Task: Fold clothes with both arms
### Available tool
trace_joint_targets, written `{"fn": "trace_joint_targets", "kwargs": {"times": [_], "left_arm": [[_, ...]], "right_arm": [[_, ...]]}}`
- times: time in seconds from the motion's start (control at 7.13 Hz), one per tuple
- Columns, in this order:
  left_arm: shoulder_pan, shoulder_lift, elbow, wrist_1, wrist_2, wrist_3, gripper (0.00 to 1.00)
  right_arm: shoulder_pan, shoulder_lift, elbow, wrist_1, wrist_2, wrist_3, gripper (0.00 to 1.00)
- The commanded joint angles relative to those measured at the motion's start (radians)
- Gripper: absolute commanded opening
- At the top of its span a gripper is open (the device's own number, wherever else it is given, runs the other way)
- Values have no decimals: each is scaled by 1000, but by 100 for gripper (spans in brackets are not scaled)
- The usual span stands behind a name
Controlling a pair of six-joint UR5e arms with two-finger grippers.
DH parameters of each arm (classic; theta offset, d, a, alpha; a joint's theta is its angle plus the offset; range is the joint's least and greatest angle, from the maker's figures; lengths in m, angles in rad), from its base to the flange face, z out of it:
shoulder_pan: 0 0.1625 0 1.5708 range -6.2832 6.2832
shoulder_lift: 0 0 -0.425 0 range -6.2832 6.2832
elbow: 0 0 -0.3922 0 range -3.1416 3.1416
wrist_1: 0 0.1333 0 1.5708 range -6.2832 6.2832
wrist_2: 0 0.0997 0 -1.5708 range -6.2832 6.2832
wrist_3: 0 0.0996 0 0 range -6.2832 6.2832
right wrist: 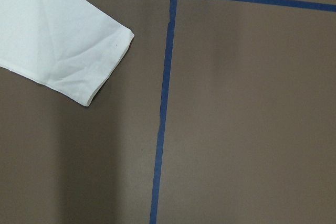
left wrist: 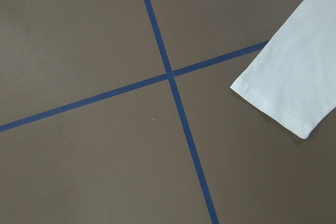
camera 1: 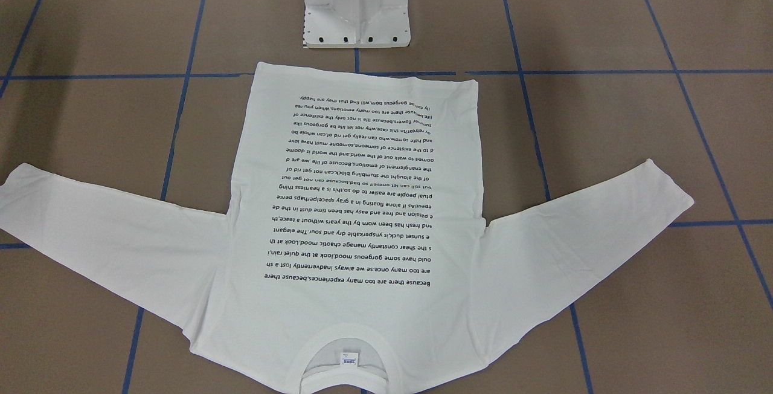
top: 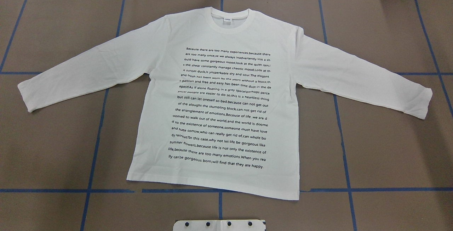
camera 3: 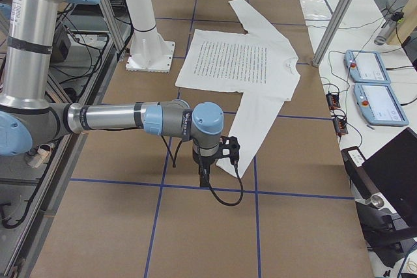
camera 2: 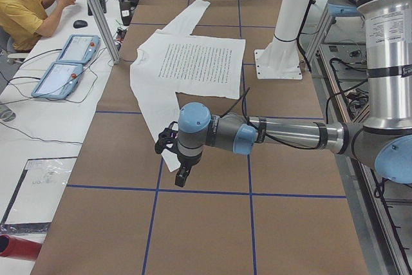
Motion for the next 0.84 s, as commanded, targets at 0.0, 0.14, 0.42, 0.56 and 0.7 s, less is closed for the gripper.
{"fn": "trace_joint_targets", "kwargs": {"times": [0.0,0.14,0.42,0.56,0.7], "left_arm": [[0,0,-3,0,0,3,100],[0,0,-12,0,-2,2,100],[2,-8,-76,0,0,-5,100],[2,-15,-121,-5,1,0,100],[2,-61,-120,-109,12,-8,100]], "right_arm": [[0,0,1,0,2,0,100],[0,5,2,-2,3,-1,100],[0,12,19,0,8,-8,100],[-2,17,75,5,14,-3,100],[-2,40,108,52,12,2,100]]}}
